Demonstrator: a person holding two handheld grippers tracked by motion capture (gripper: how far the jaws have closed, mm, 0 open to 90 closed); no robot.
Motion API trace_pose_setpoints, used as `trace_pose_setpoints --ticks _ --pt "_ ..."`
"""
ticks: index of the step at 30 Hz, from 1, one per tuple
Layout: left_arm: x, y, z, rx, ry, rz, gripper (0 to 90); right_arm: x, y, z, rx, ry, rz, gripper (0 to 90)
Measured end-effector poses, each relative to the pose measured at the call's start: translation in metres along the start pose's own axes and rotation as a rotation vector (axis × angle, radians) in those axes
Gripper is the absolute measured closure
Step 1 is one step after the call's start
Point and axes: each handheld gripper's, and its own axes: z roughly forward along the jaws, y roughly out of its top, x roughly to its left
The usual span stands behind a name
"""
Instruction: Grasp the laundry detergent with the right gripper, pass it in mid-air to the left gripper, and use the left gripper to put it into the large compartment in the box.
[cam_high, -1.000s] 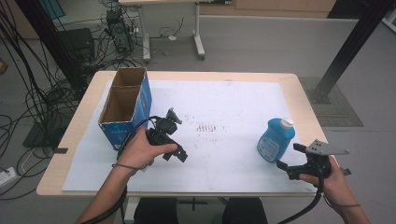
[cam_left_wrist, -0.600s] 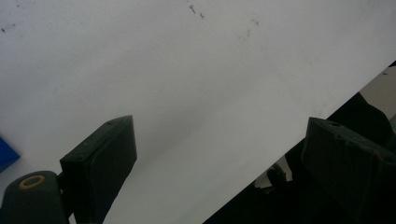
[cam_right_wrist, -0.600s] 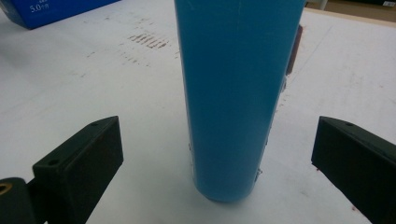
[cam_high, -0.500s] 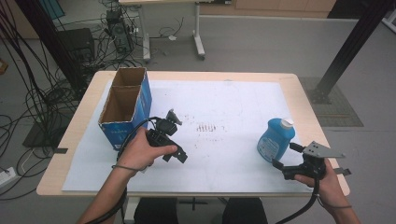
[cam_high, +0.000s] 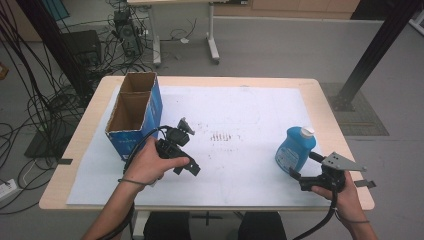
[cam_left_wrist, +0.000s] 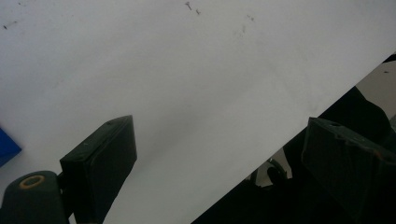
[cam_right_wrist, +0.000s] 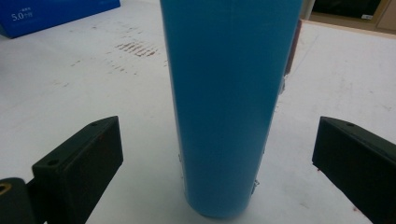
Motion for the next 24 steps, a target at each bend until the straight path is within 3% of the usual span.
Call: trace_pose_setpoints --ticks 24 --pt "0.001 -0.004 0.003 0.009 -0.015 0.002 10.6 -0.003 -0.004 0.02 -0.006 -0.025 0.003 1.2"
